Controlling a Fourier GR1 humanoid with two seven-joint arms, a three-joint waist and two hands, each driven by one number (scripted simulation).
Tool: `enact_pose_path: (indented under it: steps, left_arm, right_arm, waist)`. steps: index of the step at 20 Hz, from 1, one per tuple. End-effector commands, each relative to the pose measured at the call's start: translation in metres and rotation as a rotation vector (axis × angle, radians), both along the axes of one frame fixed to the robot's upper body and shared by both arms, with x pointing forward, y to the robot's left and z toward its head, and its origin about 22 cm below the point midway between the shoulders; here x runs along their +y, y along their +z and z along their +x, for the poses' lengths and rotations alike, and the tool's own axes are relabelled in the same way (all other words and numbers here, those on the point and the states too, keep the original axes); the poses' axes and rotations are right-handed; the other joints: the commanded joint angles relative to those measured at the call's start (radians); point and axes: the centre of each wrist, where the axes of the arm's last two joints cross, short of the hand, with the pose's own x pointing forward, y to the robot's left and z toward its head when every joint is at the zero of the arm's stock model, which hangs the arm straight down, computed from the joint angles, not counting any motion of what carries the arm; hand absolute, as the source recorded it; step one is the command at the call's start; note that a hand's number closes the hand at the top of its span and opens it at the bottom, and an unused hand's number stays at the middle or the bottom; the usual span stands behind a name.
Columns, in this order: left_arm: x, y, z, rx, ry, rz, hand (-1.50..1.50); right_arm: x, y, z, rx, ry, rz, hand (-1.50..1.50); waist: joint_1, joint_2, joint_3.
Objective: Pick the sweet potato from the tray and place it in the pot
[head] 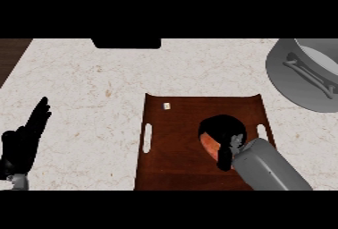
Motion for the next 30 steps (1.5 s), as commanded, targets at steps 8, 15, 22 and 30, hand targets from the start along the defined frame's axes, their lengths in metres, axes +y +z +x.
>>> enact_pose_path:
  steps: [8, 15, 22, 30]
  left_arm:
    - [-0.010, -0.006, 0.003, -0.012, -0.007, -0.003, 0.00]
    - [-0.008, -0.006, 0.001, 0.007, -0.025, -0.003, 0.00]
    - [-0.014, -0.001, 0.003, 0.000, -0.027, 0.014, 0.00]
    - [-0.009, -0.009, 0.008, 0.021, -0.015, -0.007, 0.00]
  right_arm:
    - [-0.040, 0.006, 0.048, -0.152, -0.313, 0.055, 1.50]
    - [-0.069, 0.040, 0.103, -0.331, -0.716, 0.115, 1.50]
    - [-0.053, 0.060, 0.117, -0.651, -0.715, -0.032, 1.50]
    - [-0.036, 0.150, 0.123, -1.134, -0.788, -0.088, 1.50]
  waist:
    - [0.011, 0.016, 0.003]
    - [0.032, 0.016, 0.002]
    - [0.016, 0.008, 0.002]
    - [-0.003, 0.003, 0.000]
